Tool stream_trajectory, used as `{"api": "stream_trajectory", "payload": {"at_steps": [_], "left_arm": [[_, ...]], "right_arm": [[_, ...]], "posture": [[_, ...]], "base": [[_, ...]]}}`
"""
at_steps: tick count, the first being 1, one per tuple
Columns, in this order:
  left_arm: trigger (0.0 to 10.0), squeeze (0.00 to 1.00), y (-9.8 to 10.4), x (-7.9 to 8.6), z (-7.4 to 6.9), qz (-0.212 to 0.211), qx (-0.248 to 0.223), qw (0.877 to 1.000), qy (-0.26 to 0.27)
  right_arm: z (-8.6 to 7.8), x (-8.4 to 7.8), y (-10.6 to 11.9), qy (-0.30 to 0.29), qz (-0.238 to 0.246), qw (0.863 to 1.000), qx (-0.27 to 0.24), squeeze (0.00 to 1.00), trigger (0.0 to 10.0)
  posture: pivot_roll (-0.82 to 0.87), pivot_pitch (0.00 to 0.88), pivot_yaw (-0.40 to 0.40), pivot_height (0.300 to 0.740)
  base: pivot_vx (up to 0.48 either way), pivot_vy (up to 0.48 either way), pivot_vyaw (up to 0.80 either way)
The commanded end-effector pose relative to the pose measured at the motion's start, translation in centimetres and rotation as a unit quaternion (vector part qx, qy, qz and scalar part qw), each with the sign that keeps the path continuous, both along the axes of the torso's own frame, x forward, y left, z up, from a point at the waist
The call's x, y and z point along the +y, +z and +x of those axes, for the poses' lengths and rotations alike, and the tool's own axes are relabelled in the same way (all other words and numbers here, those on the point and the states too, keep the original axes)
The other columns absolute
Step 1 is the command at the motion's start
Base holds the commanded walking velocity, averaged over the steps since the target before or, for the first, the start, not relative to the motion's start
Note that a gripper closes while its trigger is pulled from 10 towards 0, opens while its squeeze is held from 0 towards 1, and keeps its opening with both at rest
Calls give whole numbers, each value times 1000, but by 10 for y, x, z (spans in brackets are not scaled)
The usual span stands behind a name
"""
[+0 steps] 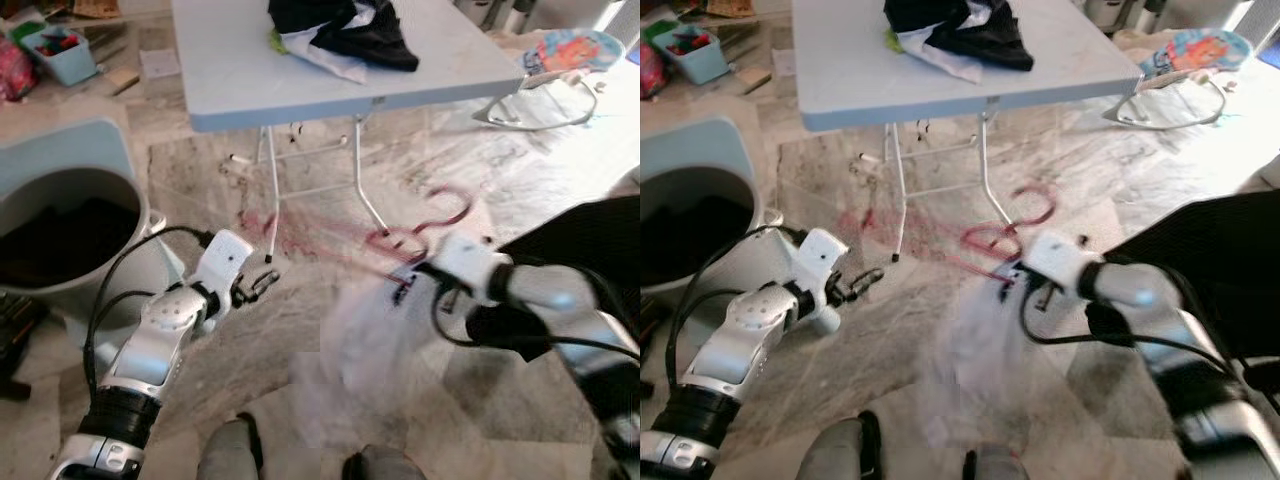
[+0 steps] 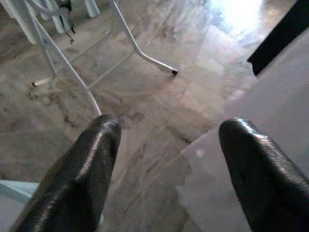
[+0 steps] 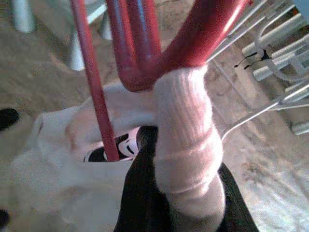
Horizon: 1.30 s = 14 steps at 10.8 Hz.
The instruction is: Hang hanger
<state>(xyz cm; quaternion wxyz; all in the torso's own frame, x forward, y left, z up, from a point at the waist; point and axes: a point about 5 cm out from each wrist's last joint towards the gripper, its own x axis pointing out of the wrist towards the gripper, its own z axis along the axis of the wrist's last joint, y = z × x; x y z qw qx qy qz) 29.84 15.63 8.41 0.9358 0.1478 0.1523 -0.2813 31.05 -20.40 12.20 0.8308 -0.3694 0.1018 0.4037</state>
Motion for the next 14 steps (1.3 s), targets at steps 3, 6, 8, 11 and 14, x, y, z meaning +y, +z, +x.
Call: {"api": "stream_trajectory", "payload": {"at_steps": [3,6,8,11,14], "left_arm": [[10000,1000,11,-37,-32,-8,11,984,-176],[10000,1000,35,-49,-50,-9,10,963,-267],[10000,1000,59,-39,-46,48,-16,944,-326],[10000,0,55,-29,-25,77,-34,956,-282],[10000,0,62,-17,-4,140,-116,948,-260]], "right_arm": [[13,8,0,22,-38,999,-32,0,10000],[19,16,-10,40,-77,995,-56,0,10000],[19,19,-19,41,-94,993,-58,0,10000],[15,37,-30,65,-82,993,-60,0,10000],[11,26,-31,86,-102,990,-47,0,10000]], "posture": [[-65,110,-44,740],[-51,103,-53,740],[-60,100,-50,740],[-60,99,-51,740],[-67,96,-50,740]], "base": [[0,0,0],[0,0,0],[0,0,0],[0,0,0],[0,0,0]]}}
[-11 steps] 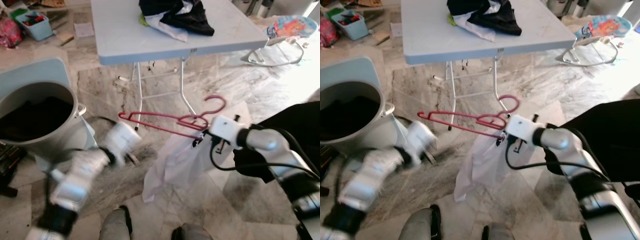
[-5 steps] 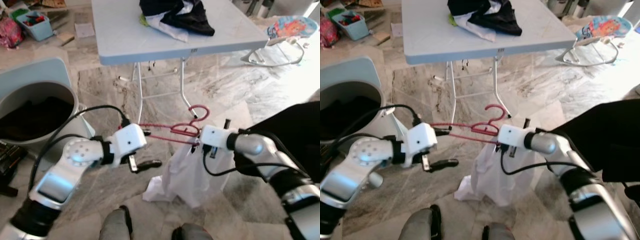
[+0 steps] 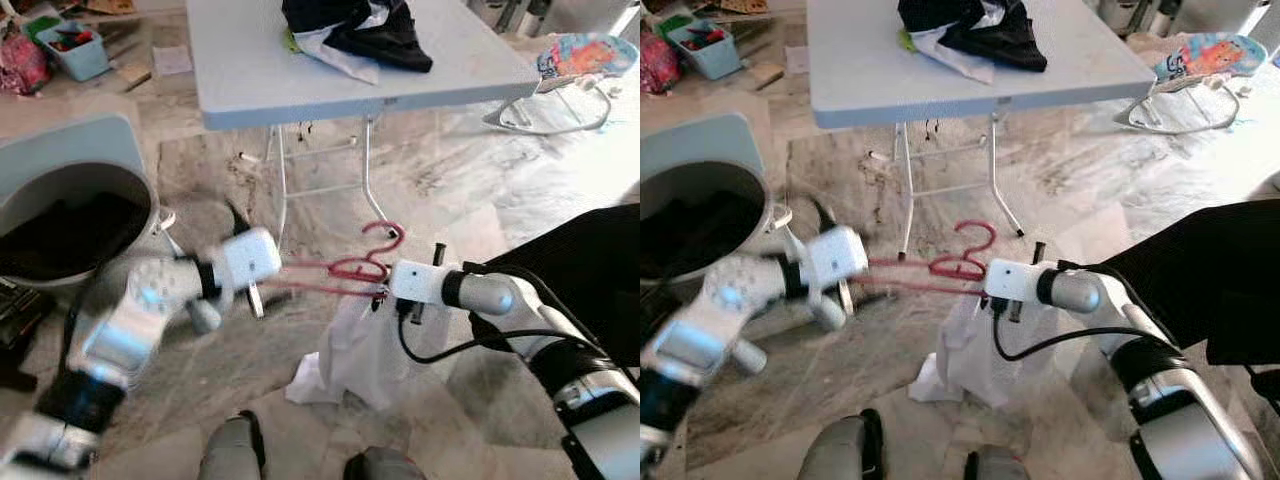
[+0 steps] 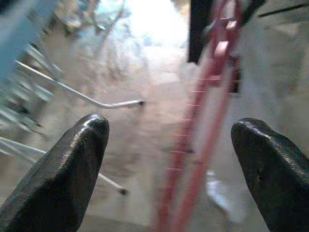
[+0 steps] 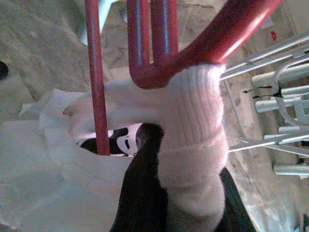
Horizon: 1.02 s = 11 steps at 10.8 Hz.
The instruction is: Hang hanger
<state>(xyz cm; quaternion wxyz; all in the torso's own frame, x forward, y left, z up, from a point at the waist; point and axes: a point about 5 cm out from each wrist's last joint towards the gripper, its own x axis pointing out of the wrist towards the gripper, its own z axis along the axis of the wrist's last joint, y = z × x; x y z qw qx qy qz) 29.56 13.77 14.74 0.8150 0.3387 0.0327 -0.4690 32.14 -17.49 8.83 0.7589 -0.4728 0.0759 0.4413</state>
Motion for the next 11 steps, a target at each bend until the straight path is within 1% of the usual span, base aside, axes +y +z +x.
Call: {"api": "stream_trajectory", "payload": {"at_steps": [1,2,3,4,5,6,7,8,9,11], "left_arm": [[10000,0,1,2,4,-2,-20,1000,9],[10000,0,3,2,9,-12,-40,999,15],[10000,0,2,1,11,-16,-42,999,14],[10000,0,-7,1,12,-10,-34,999,7],[10000,0,-13,-1,13,-14,-30,999,-4],[10000,0,-18,-7,14,-32,-16,999,-15],[7647,0,-20,-11,15,-39,-9,999,-20],[1608,0,-23,-15,15,-37,-9,999,-29],[0,0,-25,-18,17,-39,-14,998,-37],[0,0,-26,-23,20,-41,-16,998,-46]], "right_arm": [[0,-7,3,3,-11,1000,-7,0,10000],[-1,-7,2,4,-8,1000,-1,0,10000],[-3,-7,1,10,-7,1000,4,0,10000],[-4,-5,0,20,-7,1000,6,0,10000],[-4,0,4,42,-2,999,0,0,10000],[-3,2,13,62,2,998,-14,0,10000],[-1,1,18,63,5,998,-25,0,10000],[3,-1,26,59,6,997,-50,0,10000],[8,-4,34,51,7,996,-78,0,10000],[15,-11,45,48,-11,992,-119,0,10000]], "posture": [[-71,95,-49,740],[-70,96,-49,740],[-70,96,-49,740],[-70,96,-49,740],[-68,95,-50,740],[-69,93,-51,740],[-69,92,-50,740],[-76,93,-48,740],[-83,94,-44,740],[-83,96,-44,740]], "base": [[0,0,0],[0,0,0],[0,0,0],[0,0,0],[0,0,0],[0,0,0],[0,0,0],[0,0,0],[0,0,0],[0,0,0]]}}
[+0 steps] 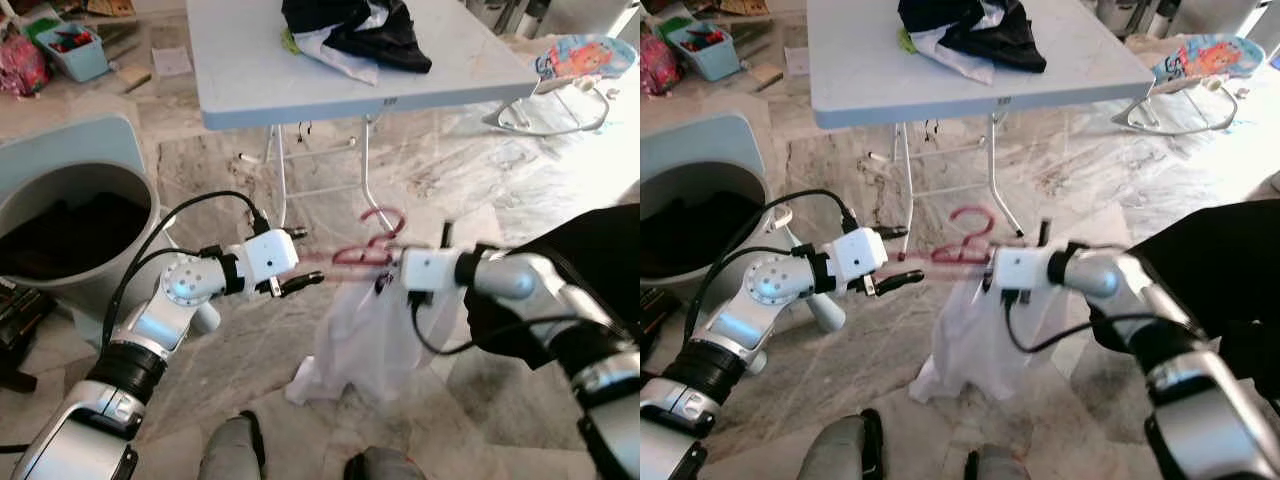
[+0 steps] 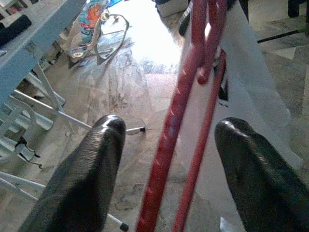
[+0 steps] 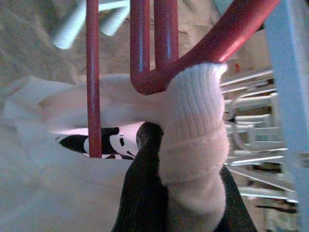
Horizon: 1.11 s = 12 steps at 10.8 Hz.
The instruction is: Hang hanger
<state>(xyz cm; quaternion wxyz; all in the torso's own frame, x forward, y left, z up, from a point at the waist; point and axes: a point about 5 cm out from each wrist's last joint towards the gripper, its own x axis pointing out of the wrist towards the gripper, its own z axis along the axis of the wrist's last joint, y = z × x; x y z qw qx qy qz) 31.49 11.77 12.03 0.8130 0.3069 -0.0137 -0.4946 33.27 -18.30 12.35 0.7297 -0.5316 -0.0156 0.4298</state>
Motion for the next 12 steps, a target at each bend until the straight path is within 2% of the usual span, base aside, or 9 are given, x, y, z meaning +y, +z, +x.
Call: {"api": "stream_trajectory", "payload": {"at_steps": [1,3,4,5,6,7,8,11,12], "left_arm": [[0,0,0,-1,2,10,-2,1000,-10],[0,0,0,3,6,12,-4,1000,-3],[745,0,1,5,7,13,-6,1000,-1],[4510,0,3,4,9,9,-8,1000,0],[9686,0,4,3,10,7,-9,1000,0],[10000,0,9,-3,14,-23,1,1000,10],[10000,1000,10,-5,14,-28,5,1000,7],[10000,1000,6,-13,12,-25,31,999,-14],[10000,0,3,-13,10,-19,48,998,-26]], "right_arm": [[7,-5,16,-2,0,999,-39,0,10000],[10,-9,24,4,-11,998,-64,0,10000],[10,-13,27,11,-23,997,-69,0,10000],[10,-14,27,14,-29,997,-72,0,10000],[10,-14,28,16,-30,997,-73,0,10000],[9,-11,25,27,-36,996,-75,0,10000],[9,-9,23,31,-35,996,-75,0,10000],[8,-3,20,40,-28,996,-78,0,10000],[8,-3,20,40,-29,996,-81,0,10000]], "posture": [[-81,98,-44,740],[-80,98,-44,740],[-80,100,-42,740],[-81,99,-41,740],[-81,99,-41,740],[-82,99,-41,740],[-81,100,-39,740],[-81,100,-39,740],[-81,100,-39,740]], "base": [[0,0,0],[0,0,0],[0,0,0],[0,0,0],[0,0,0],[0,0,0],[0,0,0],[0,0,0],[0,0,0]]}}
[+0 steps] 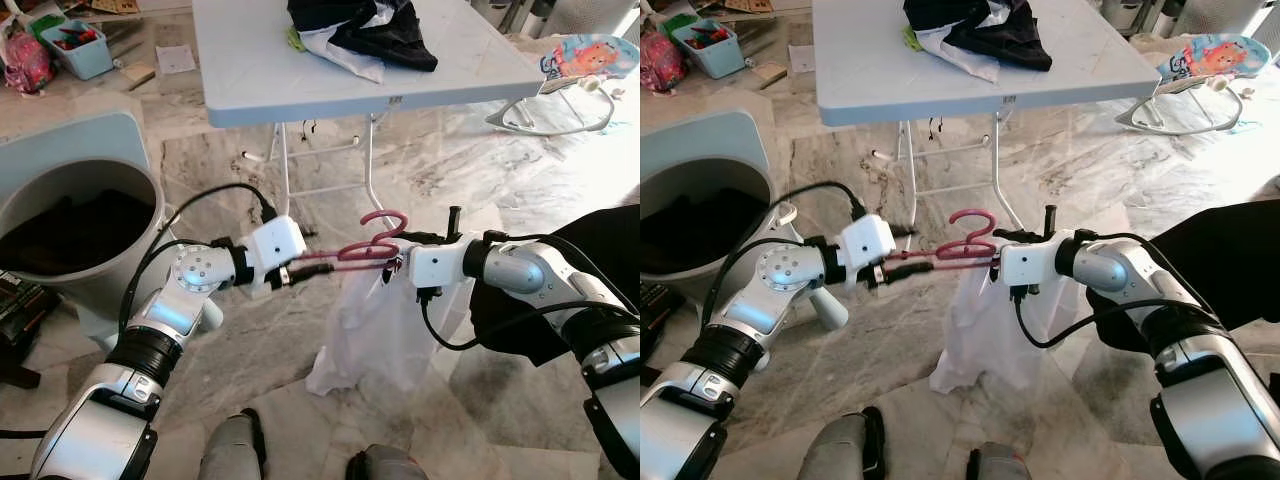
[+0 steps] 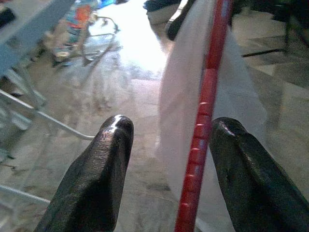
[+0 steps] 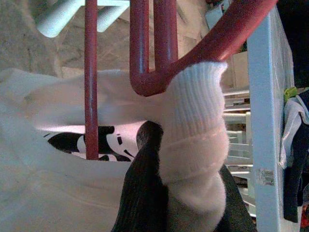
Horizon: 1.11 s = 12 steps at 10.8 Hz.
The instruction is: Hang hanger
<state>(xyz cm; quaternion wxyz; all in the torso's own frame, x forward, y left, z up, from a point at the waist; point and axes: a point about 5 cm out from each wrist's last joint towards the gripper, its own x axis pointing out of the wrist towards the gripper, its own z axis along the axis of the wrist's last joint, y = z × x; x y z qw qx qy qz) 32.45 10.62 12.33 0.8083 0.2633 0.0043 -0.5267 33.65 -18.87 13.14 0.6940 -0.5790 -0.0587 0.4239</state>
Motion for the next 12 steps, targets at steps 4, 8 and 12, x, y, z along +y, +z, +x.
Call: {"api": "stream_trajectory", "payload": {"at_steps": [4,8,12], "left_arm": [[0,0,-4,6,-1,38,19,999,-27],[0,0,-4,12,1,46,25,998,-22],[0,0,-5,8,3,43,27,998,-20]], "right_arm": [[6,-1,13,5,0,1000,-28,0,10000],[6,-1,12,5,-3,999,-33,0,10000],[7,2,12,11,2,999,-37,0,10000]], "posture": [[-85,98,-42,740],[-85,98,-42,740],[-85,97,-45,740]], "base": [[0,0,0],[0,0,0],[0,0,0]]}}
